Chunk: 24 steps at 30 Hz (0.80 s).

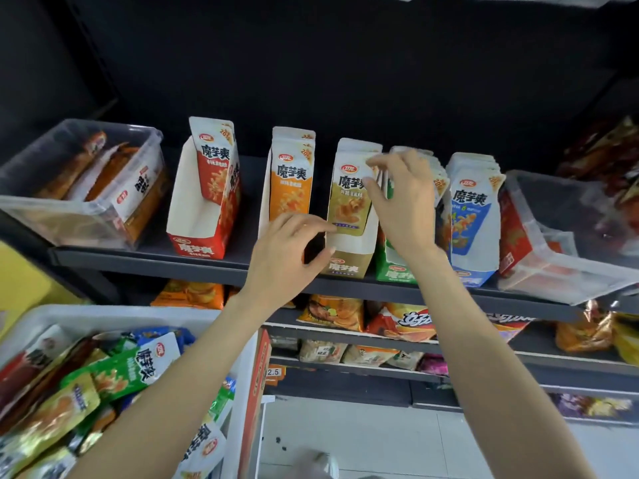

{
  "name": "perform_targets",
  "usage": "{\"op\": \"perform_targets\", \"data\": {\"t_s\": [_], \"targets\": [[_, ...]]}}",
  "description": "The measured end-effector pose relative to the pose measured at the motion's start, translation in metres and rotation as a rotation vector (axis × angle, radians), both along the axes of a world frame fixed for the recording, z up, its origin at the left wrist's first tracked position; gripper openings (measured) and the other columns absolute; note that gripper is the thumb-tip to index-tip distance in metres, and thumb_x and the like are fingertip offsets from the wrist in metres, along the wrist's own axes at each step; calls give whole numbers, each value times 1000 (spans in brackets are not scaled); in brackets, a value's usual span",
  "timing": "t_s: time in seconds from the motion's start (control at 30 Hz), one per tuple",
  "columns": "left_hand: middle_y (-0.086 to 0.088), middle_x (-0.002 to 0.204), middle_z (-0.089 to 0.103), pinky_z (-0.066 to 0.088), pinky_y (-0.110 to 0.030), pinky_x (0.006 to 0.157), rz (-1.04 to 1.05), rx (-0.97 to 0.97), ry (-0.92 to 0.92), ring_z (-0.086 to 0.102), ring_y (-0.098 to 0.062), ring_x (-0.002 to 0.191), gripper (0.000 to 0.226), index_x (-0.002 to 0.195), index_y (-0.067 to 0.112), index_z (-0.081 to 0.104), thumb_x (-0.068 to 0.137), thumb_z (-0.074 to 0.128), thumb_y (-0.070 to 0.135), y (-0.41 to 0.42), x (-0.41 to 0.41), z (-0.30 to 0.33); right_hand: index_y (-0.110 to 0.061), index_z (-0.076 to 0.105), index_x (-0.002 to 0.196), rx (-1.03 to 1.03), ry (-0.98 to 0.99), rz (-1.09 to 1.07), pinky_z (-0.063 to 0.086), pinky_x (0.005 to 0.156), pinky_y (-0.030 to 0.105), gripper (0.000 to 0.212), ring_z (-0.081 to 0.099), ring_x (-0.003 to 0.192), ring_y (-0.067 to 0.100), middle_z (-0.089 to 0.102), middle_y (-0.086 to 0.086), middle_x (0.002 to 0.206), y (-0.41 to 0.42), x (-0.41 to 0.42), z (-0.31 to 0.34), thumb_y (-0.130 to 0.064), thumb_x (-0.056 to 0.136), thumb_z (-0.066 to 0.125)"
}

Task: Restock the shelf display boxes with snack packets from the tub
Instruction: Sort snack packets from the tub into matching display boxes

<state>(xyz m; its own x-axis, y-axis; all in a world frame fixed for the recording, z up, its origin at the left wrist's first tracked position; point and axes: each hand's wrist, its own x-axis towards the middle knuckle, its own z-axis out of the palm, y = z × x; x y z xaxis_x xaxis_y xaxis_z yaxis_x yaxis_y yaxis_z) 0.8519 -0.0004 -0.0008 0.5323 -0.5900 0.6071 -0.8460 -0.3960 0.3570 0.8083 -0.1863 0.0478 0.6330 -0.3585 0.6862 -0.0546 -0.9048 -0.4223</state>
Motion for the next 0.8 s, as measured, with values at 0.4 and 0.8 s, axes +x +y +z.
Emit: {"op": "perform_targets", "data": {"t_s": [0.4, 0.8], "targets": [[11, 90, 64, 41, -20, 79, 258, 11, 260, 57, -12, 87, 24, 95, 15, 69, 87, 52, 30, 200, -40, -54, -22, 66, 97, 395, 472, 522, 50, 64, 22, 19, 61, 72, 3, 65, -15, 78, 198, -74, -83, -28, 86, 51], [7, 109, 63, 52, -36, 81, 272, 535, 385, 56, -21, 102, 38, 111, 25, 67, 75, 76, 30, 317, -38, -109, 0, 35, 132, -51, 1339, 399, 44, 88, 40, 80, 49, 115, 35, 45, 16, 131, 313, -52, -148, -53, 81, 66]]}}
